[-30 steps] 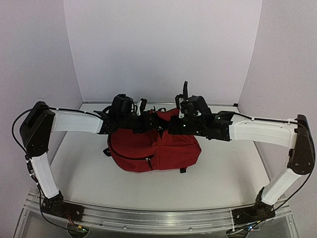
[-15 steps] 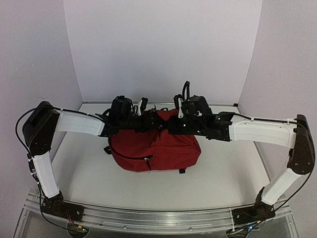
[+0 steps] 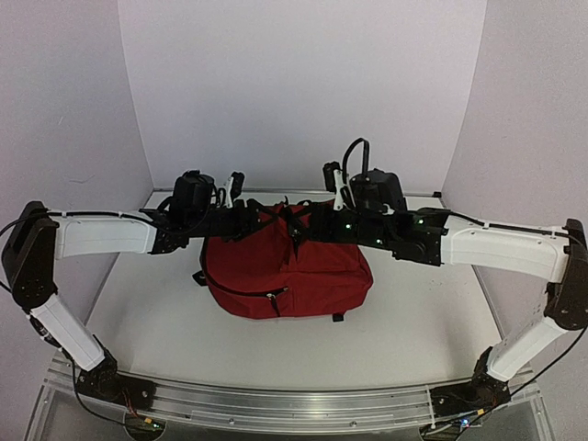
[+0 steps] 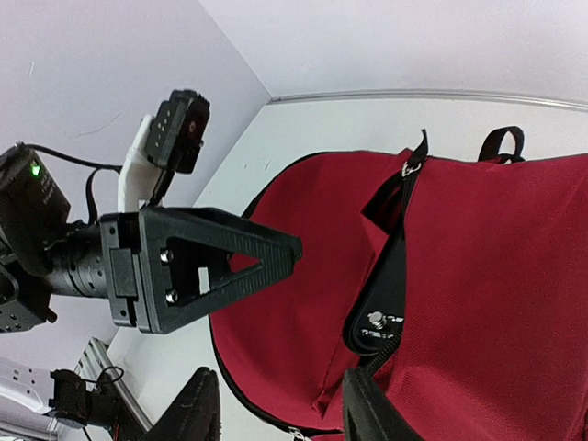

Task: Pack the student bag
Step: Place the stationery in the student bag.

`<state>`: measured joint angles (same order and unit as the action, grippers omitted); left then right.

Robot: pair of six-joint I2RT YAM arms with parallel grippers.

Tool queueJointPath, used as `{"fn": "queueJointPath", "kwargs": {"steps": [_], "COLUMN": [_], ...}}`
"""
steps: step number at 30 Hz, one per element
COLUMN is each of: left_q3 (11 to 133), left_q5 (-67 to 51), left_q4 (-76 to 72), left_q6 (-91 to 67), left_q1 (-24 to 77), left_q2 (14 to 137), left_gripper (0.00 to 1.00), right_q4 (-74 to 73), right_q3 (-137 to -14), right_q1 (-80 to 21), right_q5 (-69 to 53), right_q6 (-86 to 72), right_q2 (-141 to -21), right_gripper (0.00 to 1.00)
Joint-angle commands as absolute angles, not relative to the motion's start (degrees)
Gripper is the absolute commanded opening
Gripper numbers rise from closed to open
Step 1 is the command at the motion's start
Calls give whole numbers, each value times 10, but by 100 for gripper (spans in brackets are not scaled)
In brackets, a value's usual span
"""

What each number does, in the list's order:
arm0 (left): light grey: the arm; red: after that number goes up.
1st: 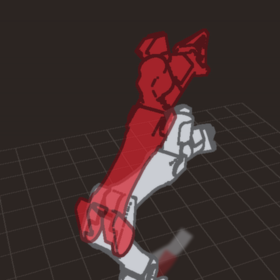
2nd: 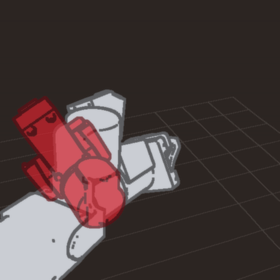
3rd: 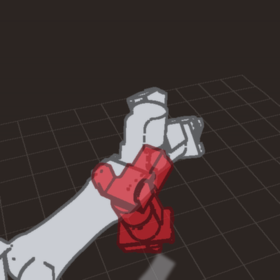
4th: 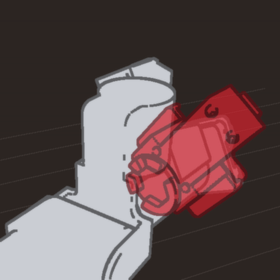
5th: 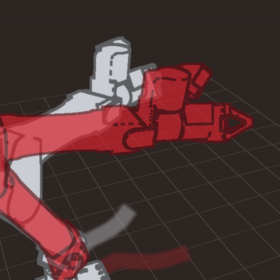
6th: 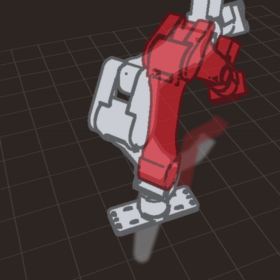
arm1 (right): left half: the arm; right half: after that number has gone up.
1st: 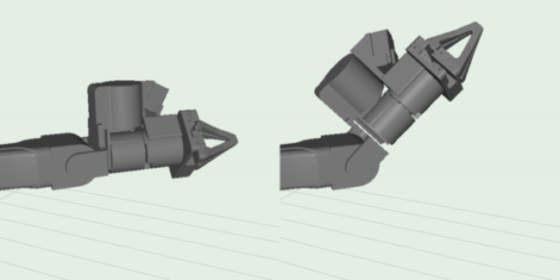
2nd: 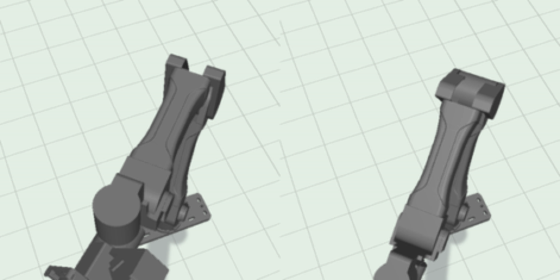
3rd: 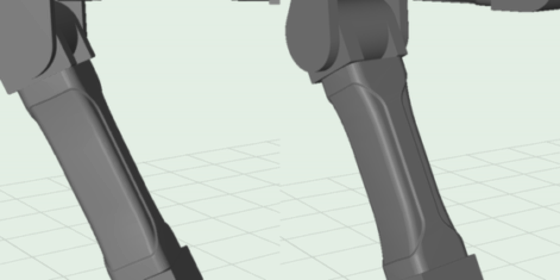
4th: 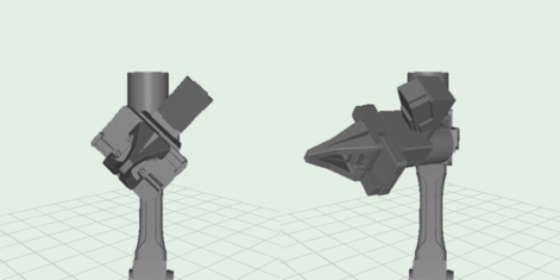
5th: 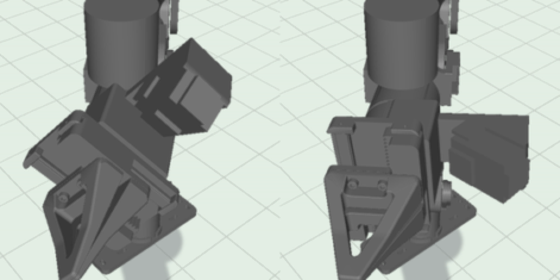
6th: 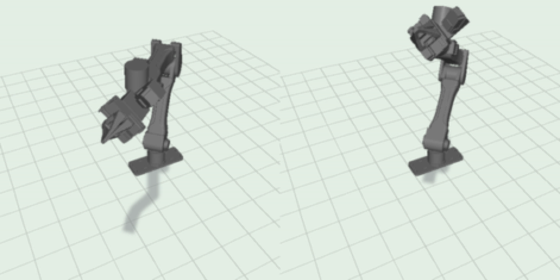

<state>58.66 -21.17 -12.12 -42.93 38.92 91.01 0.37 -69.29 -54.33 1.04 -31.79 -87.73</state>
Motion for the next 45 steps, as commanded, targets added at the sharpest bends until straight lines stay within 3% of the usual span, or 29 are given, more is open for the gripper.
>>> {"fn": "queueJointPath", "kwargs": {"steps": [1,9,13,19,24,38,45], "left_q3": [634,678,697,711,725,797,783], "left_q5": [-259,-333,-349,-350,-352,-208,-272], "left_q4": [-105,-161,-171,-178,-178,-35,-110], "left_q6": [-433,-462,-471,-475,-481,-466,-467], "left_q1": [389,389,390,391,396,411,415], "left_q2": [957,1041,1074,1094,1117,1152,1162], "left_gripper": [57,38,36,36,36,37,40], "right_q4": [10,-23,-31,-48,-52,-44,-34], "right_q3": [-686,-689,-700,-725,-728,-707,-714], "right_q1": [-544,-544,-544,-544,-543,-544,-544], "right_q5": [49,85,104,130,143,46,6], "right_q6": [-326,-344,-345,-345,-345,-292,-273], "right_q2": [-868,-894,-923,-959,-950,-862,-885], "right_gripper": [46,41,37,23,1,0,2]}}
